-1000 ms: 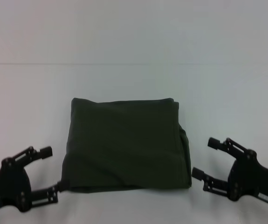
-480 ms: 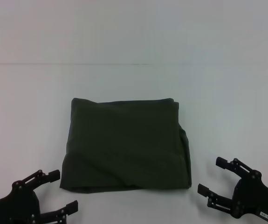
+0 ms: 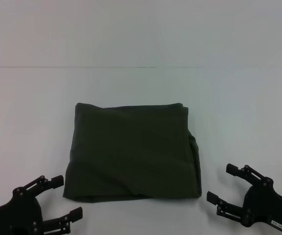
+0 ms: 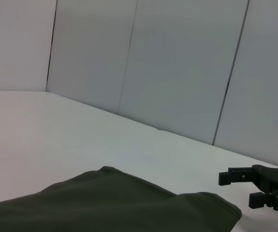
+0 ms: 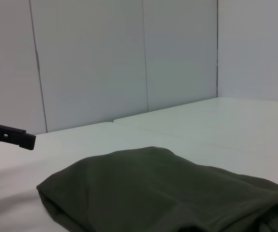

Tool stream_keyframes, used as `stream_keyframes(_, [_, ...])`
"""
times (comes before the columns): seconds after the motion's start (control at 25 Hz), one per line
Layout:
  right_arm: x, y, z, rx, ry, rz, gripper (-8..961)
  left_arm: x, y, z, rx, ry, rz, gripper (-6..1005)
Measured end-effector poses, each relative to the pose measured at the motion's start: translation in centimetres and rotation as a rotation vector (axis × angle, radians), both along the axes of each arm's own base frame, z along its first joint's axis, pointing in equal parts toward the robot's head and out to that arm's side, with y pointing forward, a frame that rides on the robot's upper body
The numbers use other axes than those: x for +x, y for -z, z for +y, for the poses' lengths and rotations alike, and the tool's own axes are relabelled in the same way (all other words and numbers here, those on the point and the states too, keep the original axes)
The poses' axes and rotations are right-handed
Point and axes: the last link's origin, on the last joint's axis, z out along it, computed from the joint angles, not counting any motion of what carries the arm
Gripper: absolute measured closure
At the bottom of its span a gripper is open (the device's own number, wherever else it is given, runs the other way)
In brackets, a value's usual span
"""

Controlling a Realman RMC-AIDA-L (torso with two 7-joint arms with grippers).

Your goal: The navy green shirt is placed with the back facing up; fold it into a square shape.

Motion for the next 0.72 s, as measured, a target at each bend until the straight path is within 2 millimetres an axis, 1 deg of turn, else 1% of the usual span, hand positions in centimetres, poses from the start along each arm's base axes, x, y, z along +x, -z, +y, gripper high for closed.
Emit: stream_keyframes(0.72, [-0.10, 0.12, -0.12, 0.001, 0.004, 0.012, 26, 0.13, -0.01, -0.05, 0.002, 0.005, -0.007, 51])
